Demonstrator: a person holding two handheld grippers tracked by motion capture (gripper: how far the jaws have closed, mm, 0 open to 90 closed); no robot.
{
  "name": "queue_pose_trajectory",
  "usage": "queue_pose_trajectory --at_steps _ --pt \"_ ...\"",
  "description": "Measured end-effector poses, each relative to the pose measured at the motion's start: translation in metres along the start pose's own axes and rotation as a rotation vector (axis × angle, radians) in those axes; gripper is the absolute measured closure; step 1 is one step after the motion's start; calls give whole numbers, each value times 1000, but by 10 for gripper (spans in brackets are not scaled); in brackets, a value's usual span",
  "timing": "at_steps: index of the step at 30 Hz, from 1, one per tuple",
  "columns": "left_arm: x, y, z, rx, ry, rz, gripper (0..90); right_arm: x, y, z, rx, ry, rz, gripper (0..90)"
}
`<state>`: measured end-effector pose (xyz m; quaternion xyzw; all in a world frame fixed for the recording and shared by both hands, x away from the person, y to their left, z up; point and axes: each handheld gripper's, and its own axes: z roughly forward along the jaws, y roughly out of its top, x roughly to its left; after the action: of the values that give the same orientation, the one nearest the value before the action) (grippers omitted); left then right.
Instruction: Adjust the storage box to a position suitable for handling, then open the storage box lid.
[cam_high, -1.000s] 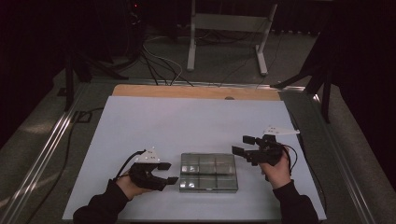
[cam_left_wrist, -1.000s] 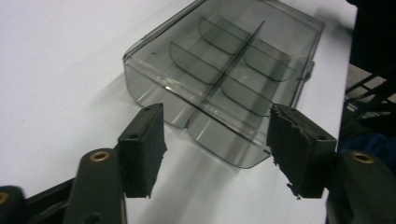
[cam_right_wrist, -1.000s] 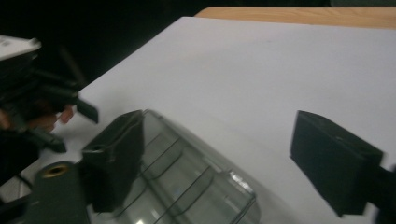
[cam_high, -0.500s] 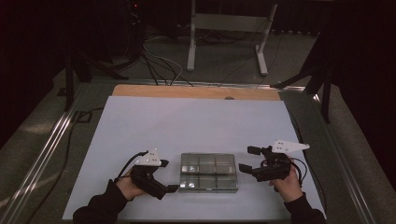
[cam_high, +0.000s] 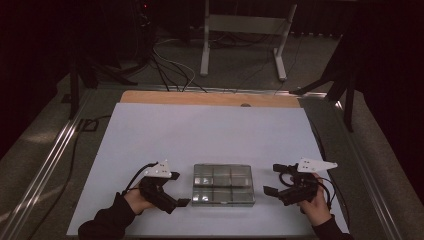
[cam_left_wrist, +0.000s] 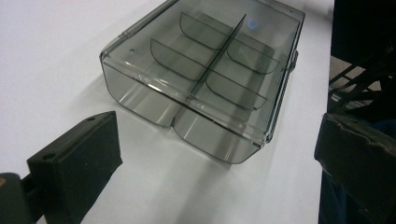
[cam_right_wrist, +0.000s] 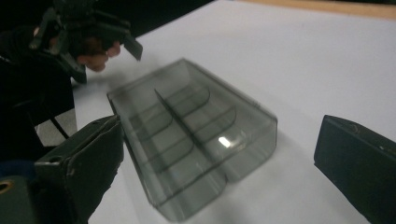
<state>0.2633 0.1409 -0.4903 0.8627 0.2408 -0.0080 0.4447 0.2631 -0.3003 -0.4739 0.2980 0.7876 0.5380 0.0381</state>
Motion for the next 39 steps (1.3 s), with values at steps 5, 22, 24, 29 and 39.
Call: queue_pose_trajectory --at_steps 5,22,24,29,39 --pt "4 -4 1 16 -27 -5 11 2 -11 -1 23 -7 8 41" --pt "4 -12 6 60 -51 38 46 5 -22 5 131 -37 -83 34" --pt "4 -11 6 62 -28 25 123 5 -23 4 130 -32 -79 34" --pt "4 -11 2 60 -47 44 219 5 -27 6 171 -25 -89 80" --pt "8 -15 0 53 -32 63 566 3 -31 8 240 -35 -75 483"
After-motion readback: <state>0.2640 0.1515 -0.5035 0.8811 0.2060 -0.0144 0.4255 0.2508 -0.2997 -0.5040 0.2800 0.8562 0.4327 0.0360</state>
